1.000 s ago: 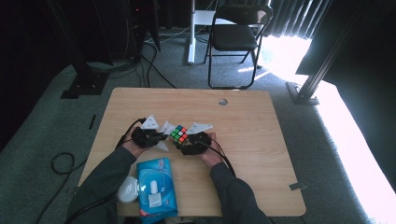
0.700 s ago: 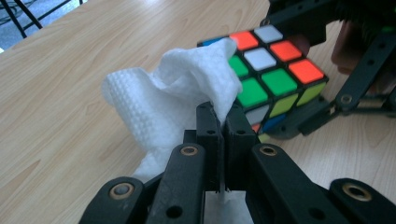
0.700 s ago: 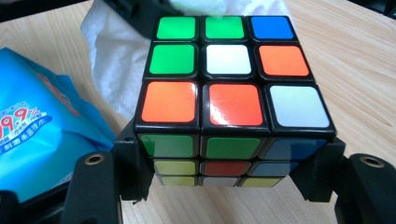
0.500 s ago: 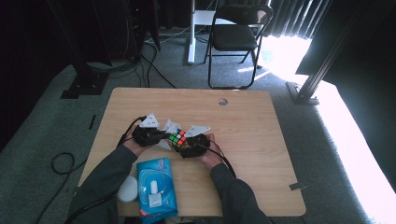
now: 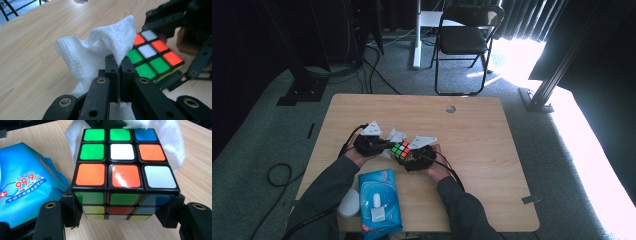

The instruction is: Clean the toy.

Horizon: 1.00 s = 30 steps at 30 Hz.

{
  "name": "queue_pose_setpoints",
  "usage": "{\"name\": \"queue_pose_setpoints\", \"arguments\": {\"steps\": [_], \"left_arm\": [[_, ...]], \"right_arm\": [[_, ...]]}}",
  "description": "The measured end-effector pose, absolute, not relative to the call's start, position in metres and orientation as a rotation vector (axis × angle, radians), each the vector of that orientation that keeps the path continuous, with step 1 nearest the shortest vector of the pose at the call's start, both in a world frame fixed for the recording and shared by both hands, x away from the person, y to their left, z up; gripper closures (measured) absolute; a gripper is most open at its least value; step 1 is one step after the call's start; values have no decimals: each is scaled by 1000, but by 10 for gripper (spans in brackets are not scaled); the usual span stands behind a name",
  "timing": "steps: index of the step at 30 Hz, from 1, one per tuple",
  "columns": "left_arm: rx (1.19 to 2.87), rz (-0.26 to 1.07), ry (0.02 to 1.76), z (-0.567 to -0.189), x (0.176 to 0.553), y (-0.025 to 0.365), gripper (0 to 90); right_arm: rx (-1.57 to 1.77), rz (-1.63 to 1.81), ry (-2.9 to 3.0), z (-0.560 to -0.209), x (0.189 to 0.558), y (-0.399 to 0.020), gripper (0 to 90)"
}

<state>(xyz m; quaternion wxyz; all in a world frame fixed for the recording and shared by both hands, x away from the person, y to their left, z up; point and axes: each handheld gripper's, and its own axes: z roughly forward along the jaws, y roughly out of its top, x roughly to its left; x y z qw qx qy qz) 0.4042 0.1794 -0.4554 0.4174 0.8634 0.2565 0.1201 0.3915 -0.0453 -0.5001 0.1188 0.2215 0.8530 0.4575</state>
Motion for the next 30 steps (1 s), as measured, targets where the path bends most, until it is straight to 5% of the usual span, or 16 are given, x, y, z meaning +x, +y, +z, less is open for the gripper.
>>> {"name": "queue_pose_setpoints", "arguments": {"steps": [23,30], "left_arm": [[2338,335,606,-479,400,172,871],[2320,317,709,-486,408,188,846]], "right_arm": [[704,1396,2413,-485,398,-64,340],[717,1379,2413,-485,398,-65,340]]}}
